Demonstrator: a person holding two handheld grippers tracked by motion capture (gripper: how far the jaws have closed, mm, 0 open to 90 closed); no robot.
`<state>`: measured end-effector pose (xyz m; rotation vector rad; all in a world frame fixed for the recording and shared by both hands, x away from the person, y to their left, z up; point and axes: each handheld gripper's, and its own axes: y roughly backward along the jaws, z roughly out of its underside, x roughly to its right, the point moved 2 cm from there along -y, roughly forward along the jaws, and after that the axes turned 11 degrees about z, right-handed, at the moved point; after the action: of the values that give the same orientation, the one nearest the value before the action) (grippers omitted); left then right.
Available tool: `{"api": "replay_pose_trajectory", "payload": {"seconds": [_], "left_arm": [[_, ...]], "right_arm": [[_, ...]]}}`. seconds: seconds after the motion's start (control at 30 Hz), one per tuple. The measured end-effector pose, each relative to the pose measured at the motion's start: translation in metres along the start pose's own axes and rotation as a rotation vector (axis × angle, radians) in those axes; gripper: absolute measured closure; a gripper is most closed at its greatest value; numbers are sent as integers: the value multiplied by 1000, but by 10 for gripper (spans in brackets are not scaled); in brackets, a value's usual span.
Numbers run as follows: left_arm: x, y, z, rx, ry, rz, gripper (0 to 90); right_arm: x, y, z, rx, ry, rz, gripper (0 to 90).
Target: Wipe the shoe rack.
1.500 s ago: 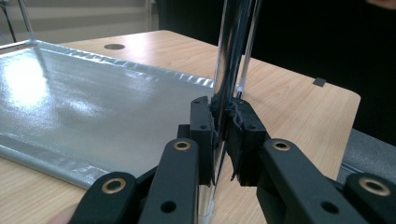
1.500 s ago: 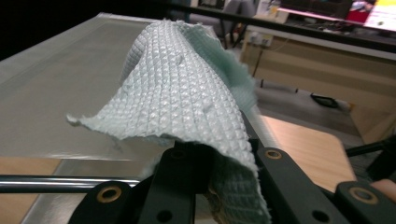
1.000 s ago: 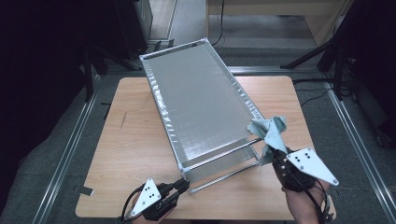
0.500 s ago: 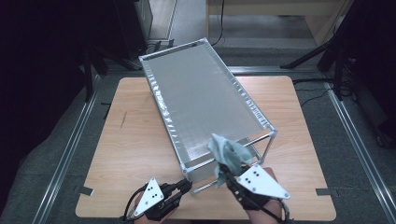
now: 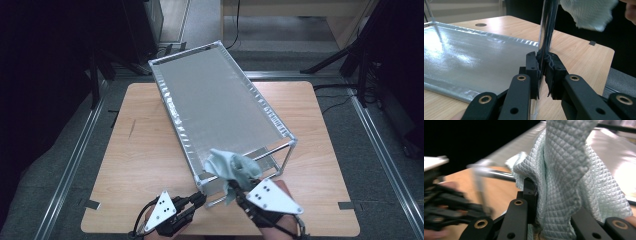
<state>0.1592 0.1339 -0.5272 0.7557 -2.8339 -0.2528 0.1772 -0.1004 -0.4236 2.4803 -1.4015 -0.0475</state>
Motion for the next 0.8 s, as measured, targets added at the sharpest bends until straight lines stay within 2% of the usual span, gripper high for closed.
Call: {"api": "replay_pose_trajectory", "payload": {"seconds": [0.03, 0.07, 0.1, 0.13, 0.17, 0.23, 0.3, 0.43, 0.57, 0.73, 0.77, 0.8], "left_arm": [[0, 0, 0, 0, 0, 0, 816], [0, 0, 0, 0, 0, 0, 816], [0, 0, 0, 2, 2, 0, 816], [0, 0, 0, 3, 0, 0, 816], [0, 0, 0, 4, 2, 0, 816], [0, 0, 0, 4, 0, 0, 816], [0, 0, 0, 3, -1, 0, 816], [0, 0, 0, 0, -4, -3, 816], [0, 0, 0, -4, -10, -5, 816], [0, 0, 0, -4, -11, -3, 816], [0, 0, 0, -3, -10, -2, 816], [0, 0, 1, -2, -9, -1, 816]], "right_arm": [[18, 2, 2, -3, -24, 52, 817], [25, 3, 3, -3, -27, 83, 816], [35, 4, 4, -7, -27, 140, 813], [44, 5, 6, -9, -35, 178, 811], [52, 6, 7, -16, -59, 206, 812], [62, 7, 9, -24, -119, 225, 815], [60, 6, 10, -25, -122, 218, 815], [39, 3, 8, -20, -74, 167, 817], [14, 2, 6, -20, -53, 77, 817], [-24, 1, 2, -11, 36, -42, 814], [-24, 1, 2, -11, 36, -42, 814], [-33, 1, 2, -6, 61, -82, 811]]}}
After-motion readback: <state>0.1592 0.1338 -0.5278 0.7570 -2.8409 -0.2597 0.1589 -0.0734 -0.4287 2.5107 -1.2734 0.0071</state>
